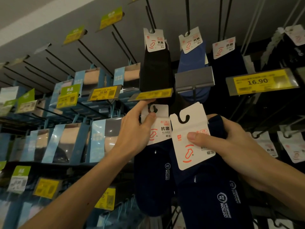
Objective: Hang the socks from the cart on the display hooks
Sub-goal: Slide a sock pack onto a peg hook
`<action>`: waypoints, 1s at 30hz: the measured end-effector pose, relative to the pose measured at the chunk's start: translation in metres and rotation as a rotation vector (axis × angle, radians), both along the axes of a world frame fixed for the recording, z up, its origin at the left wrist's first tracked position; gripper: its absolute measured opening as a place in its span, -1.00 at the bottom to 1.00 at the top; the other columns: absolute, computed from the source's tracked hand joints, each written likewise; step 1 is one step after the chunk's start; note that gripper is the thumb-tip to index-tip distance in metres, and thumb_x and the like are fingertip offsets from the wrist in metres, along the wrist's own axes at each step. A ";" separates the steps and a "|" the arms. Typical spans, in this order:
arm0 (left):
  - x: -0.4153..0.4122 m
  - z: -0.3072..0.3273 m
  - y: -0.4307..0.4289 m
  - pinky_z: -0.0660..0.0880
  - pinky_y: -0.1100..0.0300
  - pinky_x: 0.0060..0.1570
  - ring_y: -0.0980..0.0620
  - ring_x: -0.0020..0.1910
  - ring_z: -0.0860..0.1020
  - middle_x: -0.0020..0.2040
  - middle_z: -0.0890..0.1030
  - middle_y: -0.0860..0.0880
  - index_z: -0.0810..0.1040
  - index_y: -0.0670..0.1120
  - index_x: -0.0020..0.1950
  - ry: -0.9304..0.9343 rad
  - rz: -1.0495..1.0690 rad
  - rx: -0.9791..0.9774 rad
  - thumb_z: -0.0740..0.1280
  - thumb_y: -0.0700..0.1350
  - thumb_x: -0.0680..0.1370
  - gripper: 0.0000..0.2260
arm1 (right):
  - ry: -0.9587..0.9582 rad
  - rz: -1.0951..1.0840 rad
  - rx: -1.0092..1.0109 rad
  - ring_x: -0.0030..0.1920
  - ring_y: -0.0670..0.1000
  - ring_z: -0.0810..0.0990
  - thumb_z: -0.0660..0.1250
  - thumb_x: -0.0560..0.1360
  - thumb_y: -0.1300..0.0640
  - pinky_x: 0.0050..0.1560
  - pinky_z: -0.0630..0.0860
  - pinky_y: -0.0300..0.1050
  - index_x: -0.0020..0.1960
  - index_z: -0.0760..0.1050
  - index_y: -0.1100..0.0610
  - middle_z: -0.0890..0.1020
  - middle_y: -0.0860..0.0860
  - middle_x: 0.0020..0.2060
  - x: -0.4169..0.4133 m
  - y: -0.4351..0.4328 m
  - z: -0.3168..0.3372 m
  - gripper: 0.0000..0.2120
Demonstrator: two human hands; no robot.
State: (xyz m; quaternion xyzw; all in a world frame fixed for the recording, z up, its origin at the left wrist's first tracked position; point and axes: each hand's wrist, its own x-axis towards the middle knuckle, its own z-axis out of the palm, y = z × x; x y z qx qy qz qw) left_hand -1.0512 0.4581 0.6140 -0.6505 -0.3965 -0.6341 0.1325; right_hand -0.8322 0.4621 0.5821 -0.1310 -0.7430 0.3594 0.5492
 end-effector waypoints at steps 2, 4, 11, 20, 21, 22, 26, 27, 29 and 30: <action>-0.002 -0.003 0.002 0.66 0.06 -0.16 0.09 -0.09 0.68 0.02 0.65 0.07 0.47 0.25 0.18 -0.048 -0.034 -0.058 0.30 -0.09 0.64 -0.77 | 0.009 0.011 0.002 -0.17 -0.01 0.75 0.49 0.30 0.10 -0.22 0.67 -0.21 0.05 0.59 0.05 0.75 -0.01 -0.16 0.000 0.003 0.000 -0.68; -0.003 -0.006 0.006 0.64 0.17 -0.24 0.08 -0.13 0.69 0.01 0.65 0.03 0.48 0.23 0.14 -0.118 -0.086 -0.099 0.31 -0.08 0.64 -0.81 | 0.014 0.024 -0.001 -0.17 0.00 0.75 0.48 0.30 0.12 -0.25 0.66 -0.22 0.04 0.60 0.05 0.75 0.00 -0.16 0.000 0.005 0.000 -0.68; 0.001 -0.015 0.033 0.67 0.05 -0.16 0.04 -0.11 0.70 0.01 0.67 -0.03 0.52 0.11 0.26 -0.222 -0.109 -0.156 0.34 -0.06 0.62 -0.78 | 0.032 0.033 -0.038 -0.14 0.03 0.75 0.49 0.27 0.11 -0.15 0.69 -0.11 0.07 0.58 0.07 0.75 0.03 -0.13 -0.004 0.018 -0.001 -0.63; -0.001 -0.017 0.045 0.66 0.11 -0.10 0.05 -0.01 0.66 0.04 0.65 0.02 0.48 0.04 0.35 -0.129 -0.040 -0.251 0.31 -0.11 0.63 -0.72 | 0.025 0.039 -0.065 -0.13 0.04 0.75 0.51 0.25 0.11 -0.20 0.68 -0.14 0.11 0.57 0.08 0.75 0.03 -0.12 -0.006 0.032 -0.008 -0.56; -0.001 -0.017 0.044 0.66 0.09 -0.04 0.05 0.01 0.65 0.07 0.65 0.01 0.47 0.05 0.37 -0.125 -0.026 -0.268 0.30 -0.10 0.64 -0.70 | 0.022 0.037 -0.064 -0.12 0.03 0.75 0.51 0.24 0.10 -0.19 0.68 -0.13 0.11 0.57 0.08 0.75 0.03 -0.12 -0.006 0.033 -0.008 -0.56; -0.001 -0.017 0.041 0.65 0.13 0.00 0.06 0.04 0.64 0.10 0.65 0.02 0.48 0.06 0.39 -0.119 -0.011 -0.280 0.29 -0.10 0.64 -0.69 | 0.021 0.031 -0.065 -0.12 0.03 0.75 0.51 0.23 0.09 -0.17 0.67 -0.12 0.11 0.57 0.07 0.75 0.02 -0.12 -0.006 0.034 -0.009 -0.55; 0.008 -0.034 0.014 0.42 0.55 -0.04 0.17 0.13 0.53 0.21 0.54 0.06 0.59 0.02 0.27 0.037 0.276 -0.054 0.28 -0.09 0.64 -0.78 | 0.026 0.032 -0.082 -0.11 0.03 0.75 0.52 0.20 0.07 -0.14 0.67 -0.10 0.11 0.57 0.08 0.75 0.02 -0.11 -0.006 0.035 -0.012 -0.52; 0.014 -0.041 0.005 0.42 0.53 -0.03 0.21 0.10 0.54 0.16 0.55 0.11 0.60 0.04 0.22 0.019 0.250 -0.006 0.28 -0.06 0.64 -0.81 | 0.029 0.037 -0.088 -0.12 0.03 0.75 0.52 0.21 0.08 -0.17 0.67 -0.12 0.10 0.57 0.09 0.75 0.02 -0.12 -0.007 0.035 -0.013 -0.53; 0.031 -0.050 -0.013 0.49 0.43 -0.07 0.30 -0.01 0.59 -0.03 0.65 0.16 0.58 0.09 0.14 -0.139 0.025 -0.075 0.25 0.08 0.63 -0.83 | 0.048 0.057 -0.104 -0.14 0.02 0.75 0.52 0.25 0.11 -0.23 0.66 -0.18 0.09 0.57 0.11 0.75 0.03 -0.13 -0.011 0.035 -0.014 -0.58; 0.039 -0.052 -0.020 0.53 0.35 -0.11 0.32 -0.07 0.61 -0.08 0.68 0.18 0.57 0.08 0.15 -0.251 -0.127 -0.171 0.23 0.17 0.61 -0.75 | 0.060 0.069 -0.112 -0.14 0.02 0.75 0.53 0.29 0.15 -0.24 0.66 -0.18 0.09 0.57 0.11 0.75 0.03 -0.13 -0.014 0.034 -0.015 -0.62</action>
